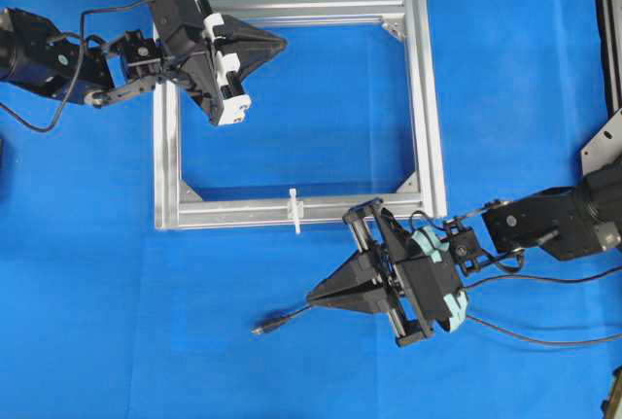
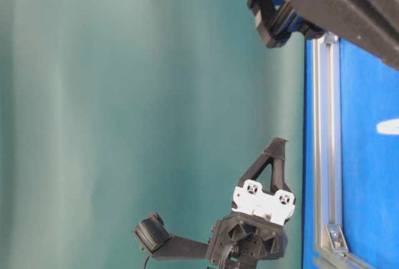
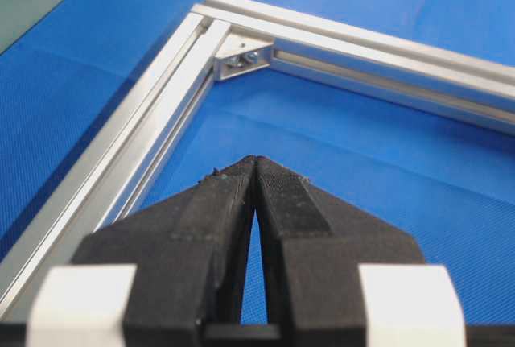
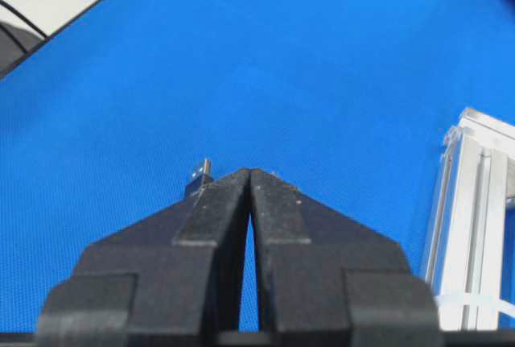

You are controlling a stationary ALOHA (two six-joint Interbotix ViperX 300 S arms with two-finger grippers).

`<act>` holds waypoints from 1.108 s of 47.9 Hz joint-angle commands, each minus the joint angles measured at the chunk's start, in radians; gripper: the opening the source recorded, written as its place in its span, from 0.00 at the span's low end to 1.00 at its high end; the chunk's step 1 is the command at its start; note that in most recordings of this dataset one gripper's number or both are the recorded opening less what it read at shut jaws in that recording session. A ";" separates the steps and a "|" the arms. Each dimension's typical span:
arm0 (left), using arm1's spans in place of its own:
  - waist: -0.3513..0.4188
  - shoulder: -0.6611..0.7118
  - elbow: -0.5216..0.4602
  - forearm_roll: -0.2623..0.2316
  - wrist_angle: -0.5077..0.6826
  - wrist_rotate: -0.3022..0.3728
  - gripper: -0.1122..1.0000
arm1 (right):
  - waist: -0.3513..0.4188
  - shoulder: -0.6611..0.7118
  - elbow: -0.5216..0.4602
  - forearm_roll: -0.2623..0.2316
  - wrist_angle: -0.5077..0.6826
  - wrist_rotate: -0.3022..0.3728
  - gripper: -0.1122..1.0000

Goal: Insert the wire through the string loop located in the center.
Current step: 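Open the right gripper and lower it over the black USB cable end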

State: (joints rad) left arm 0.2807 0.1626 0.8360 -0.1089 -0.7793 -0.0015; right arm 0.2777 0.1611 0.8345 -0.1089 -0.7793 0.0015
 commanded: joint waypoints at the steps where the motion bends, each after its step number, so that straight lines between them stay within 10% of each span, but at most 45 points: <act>1: -0.005 -0.051 -0.011 0.021 -0.003 0.002 0.10 | 0.011 -0.043 -0.017 -0.005 -0.003 -0.006 0.10; 27: -0.005 -0.058 0.008 0.023 -0.003 0.002 0.10 | 0.051 -0.061 -0.035 0.002 0.080 0.011 0.08; 34: -0.006 -0.058 0.008 0.023 -0.003 0.002 0.10 | 0.051 -0.061 -0.038 0.002 0.104 0.037 0.29; 44: -0.005 -0.058 0.006 0.023 -0.002 0.003 0.10 | 0.051 -0.054 -0.054 0.040 0.184 0.054 0.84; 53: -0.006 -0.058 0.008 0.023 -0.003 0.002 0.10 | 0.051 -0.008 -0.086 0.057 0.232 0.054 0.75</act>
State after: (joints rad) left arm 0.2761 0.1335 0.8560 -0.0890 -0.7777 0.0000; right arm 0.3252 0.1427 0.7777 -0.0583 -0.5538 0.0537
